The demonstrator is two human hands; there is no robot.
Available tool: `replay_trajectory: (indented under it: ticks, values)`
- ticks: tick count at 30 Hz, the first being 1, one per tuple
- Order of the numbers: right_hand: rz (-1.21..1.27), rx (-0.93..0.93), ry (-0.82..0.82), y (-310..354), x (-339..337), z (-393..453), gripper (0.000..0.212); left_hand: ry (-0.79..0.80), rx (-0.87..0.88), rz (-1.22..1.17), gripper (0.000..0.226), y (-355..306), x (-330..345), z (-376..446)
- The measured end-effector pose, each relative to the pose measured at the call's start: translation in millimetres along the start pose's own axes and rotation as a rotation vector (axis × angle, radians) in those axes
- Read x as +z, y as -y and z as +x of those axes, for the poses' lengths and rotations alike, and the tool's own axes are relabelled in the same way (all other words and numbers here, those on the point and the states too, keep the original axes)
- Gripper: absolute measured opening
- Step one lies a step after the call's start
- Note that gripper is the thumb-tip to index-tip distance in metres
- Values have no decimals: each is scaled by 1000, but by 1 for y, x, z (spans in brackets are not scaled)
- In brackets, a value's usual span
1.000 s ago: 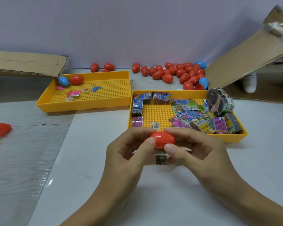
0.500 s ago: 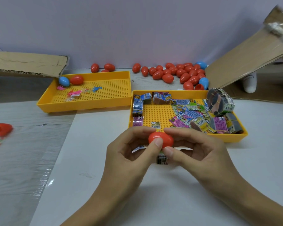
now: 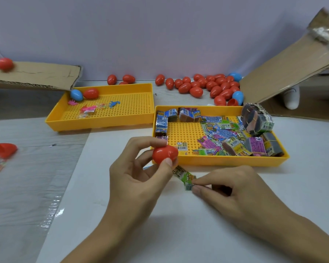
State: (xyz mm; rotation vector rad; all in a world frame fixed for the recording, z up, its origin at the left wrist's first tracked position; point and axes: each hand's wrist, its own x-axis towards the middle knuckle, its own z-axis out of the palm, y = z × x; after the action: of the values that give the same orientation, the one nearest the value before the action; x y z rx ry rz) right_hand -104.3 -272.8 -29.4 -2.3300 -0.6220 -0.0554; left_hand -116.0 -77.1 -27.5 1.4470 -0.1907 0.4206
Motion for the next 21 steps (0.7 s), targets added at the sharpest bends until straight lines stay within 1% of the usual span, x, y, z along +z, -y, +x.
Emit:
replay_trajectory:
  ticks: [1,2,4,6,8,9,10,11,13,15,17,19,21]
  values:
    - [132,48,-30,2,-2,1,10,20,1,-4,23,0,0,-1]
    - [332,121,-48,5,-6,3,10,33,-12,-16,21,1,1,-1]
    - [685,288,-44,9,-13,6,17,39,-72,-35,21,0,0,0]
    - [856,407,15,13,-17,9,23,74,-105,22,24,-2,-1,0]
    - [966,453,79,17,-19,11,20,159,-99,125,20,-4,-1,-2]
    - [997,455,106,18,-19,10,21,205,-83,183,15,-5,0,-4]
    - [1020,452,125,19,-18,9,24,241,-65,244,15,-6,1,-5]
    - [1031,444,141,20,-18,8,23,261,-55,288,19,-6,3,-7]
    - [1033,431,145,22,-17,7,19,252,-75,297,25,-6,6,-9]
    - [1033,437,126,22,-16,7,25,228,-118,236,23,-4,7,-8]
    - [1032,439,102,21,-16,7,29,228,-168,145,27,-4,5,-5]
    - [995,408,87,22,-16,8,29,263,-256,23,30,-5,3,-2]
    - [926,354,81,23,-15,6,28,335,-315,-45,27,-6,2,-1]
